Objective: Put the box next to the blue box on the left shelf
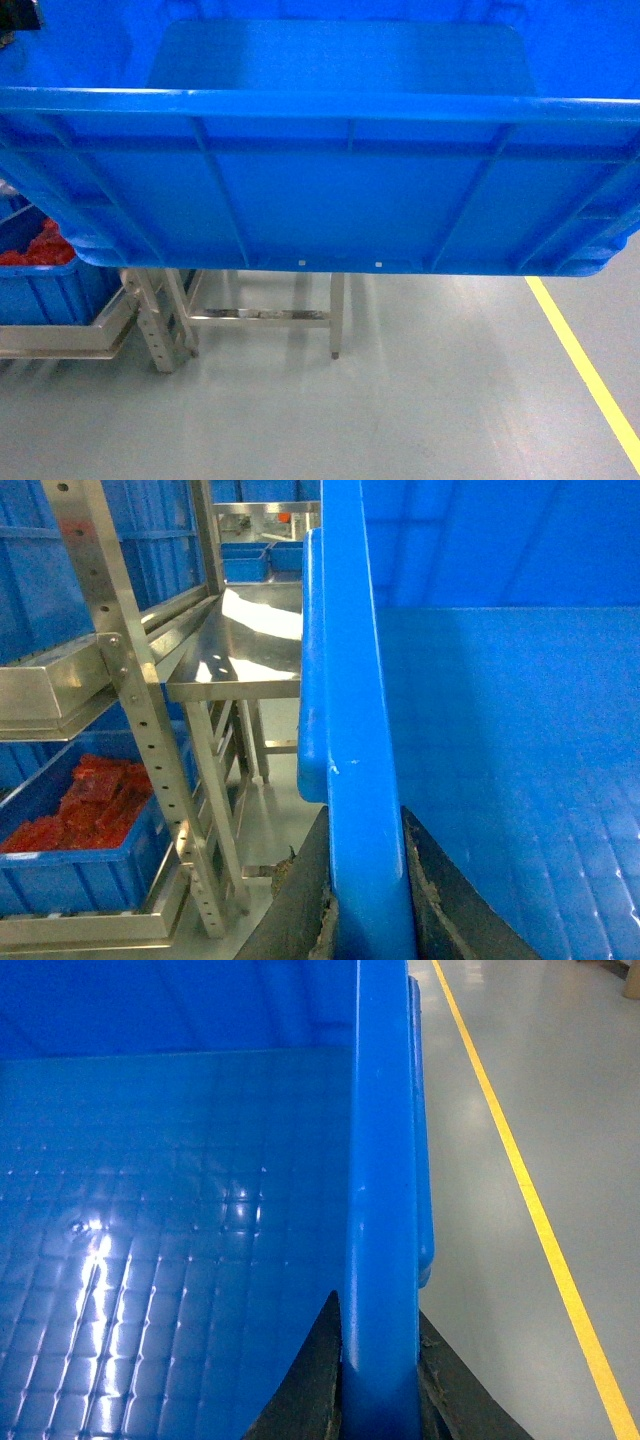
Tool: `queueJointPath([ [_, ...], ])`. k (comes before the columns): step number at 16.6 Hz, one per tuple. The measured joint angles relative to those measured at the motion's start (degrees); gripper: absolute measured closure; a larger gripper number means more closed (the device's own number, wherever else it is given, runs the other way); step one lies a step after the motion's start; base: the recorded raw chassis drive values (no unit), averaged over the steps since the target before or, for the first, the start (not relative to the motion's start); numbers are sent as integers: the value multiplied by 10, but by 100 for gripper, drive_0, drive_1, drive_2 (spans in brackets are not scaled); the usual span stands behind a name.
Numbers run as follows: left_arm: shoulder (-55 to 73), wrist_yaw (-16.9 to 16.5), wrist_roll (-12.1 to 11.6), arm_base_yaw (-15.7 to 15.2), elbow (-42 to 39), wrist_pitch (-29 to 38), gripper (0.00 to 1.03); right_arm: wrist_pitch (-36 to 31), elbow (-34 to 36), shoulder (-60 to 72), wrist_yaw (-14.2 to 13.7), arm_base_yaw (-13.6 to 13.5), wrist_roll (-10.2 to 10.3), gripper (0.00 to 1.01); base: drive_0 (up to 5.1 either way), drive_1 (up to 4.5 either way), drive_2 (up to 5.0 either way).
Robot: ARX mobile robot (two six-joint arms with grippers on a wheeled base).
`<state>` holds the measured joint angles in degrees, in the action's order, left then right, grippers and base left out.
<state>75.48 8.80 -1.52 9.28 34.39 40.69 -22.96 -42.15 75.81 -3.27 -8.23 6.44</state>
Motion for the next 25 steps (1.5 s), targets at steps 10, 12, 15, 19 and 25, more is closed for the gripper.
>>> queueJointPath([
  [10, 0, 0, 0, 0, 0, -5, 93, 3, 0, -3, 0, 0, 0, 92, -430, 222, 241],
  [12, 0, 0, 0, 0, 0, -4, 93, 3, 0, -2, -1, 0, 0, 92, -458, 118, 388],
  [15, 0, 0, 0, 0, 0, -4, 93, 2, 0, -2, 0, 0, 0, 92, -458, 99, 390],
  [19, 0, 0, 0, 0, 0, -5, 93, 3, 0, -2, 0, 0, 0, 92, -452, 82, 402],
  [25, 0, 0, 0, 0, 0, -7, 93, 3, 0, -2, -1, 0, 0, 92, -497, 227, 258],
])
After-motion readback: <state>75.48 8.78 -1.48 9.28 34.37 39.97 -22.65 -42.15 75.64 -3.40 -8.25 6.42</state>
